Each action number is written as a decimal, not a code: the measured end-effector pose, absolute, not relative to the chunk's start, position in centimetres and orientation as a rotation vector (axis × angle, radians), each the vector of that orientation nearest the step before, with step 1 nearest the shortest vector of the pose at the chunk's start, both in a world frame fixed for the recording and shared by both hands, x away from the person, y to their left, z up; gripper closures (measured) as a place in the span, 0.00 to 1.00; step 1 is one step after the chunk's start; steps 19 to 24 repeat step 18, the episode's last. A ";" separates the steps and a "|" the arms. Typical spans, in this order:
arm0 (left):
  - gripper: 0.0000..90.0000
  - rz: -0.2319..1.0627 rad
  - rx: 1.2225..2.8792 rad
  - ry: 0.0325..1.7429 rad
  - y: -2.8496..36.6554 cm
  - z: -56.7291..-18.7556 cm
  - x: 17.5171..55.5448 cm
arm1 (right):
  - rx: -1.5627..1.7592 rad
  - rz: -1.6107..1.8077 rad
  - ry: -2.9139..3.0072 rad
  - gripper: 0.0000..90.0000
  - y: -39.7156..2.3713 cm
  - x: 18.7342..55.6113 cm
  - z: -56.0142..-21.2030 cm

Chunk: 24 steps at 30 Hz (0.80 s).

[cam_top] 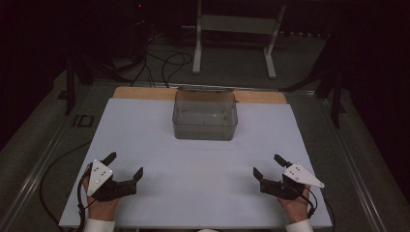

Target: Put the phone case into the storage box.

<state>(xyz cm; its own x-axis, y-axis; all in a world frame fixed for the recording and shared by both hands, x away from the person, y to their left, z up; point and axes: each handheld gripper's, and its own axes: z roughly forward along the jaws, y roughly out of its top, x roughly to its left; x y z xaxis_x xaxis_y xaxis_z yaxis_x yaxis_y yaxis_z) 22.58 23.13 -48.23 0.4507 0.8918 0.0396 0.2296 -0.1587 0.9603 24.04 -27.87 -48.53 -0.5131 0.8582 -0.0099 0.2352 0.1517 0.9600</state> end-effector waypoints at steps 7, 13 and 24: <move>0.00 0.795 1.669 0.989 23.0 -48.5 22.7 | 1.038 1.372 1.867 0.10 -27.8 23.9 -49.1; 0.00 0.800 1.660 0.997 23.1 -48.5 22.7 | 1.042 1.379 1.857 0.10 -28.0 23.8 -49.1; 0.00 0.801 1.666 1.003 23.0 -48.6 22.8 | 1.038 1.379 1.863 0.10 -27.9 23.8 -49.1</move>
